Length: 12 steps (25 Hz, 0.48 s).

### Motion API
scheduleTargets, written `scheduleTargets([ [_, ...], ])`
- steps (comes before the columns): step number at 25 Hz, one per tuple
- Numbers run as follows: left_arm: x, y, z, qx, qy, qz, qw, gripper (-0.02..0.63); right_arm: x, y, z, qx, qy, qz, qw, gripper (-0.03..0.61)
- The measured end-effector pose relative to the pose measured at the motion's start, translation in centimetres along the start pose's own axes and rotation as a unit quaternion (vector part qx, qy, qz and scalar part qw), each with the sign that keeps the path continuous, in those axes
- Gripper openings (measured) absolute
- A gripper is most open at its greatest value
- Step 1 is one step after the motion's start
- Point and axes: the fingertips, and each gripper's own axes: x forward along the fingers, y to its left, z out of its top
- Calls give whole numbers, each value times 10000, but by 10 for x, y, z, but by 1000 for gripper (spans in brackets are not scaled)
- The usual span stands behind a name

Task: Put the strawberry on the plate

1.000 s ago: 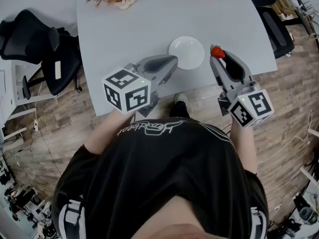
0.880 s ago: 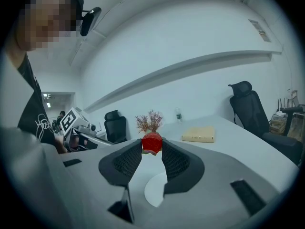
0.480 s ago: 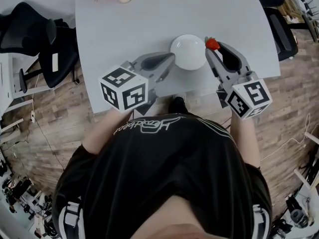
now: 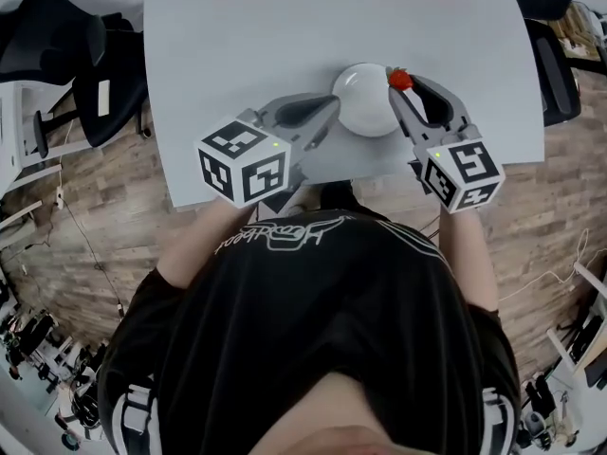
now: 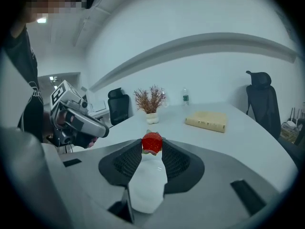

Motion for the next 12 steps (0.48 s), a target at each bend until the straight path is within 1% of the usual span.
scheduleTargets([
  [6, 10, 11, -6, -153, 31, 97, 9998, 6, 21, -10, -32, -24, 408, 114, 9991, 126],
  [12, 20, 19, -11, -285, 37, 199, 9994, 6, 35, -20, -64, -206, 860, 194, 9959, 126],
])
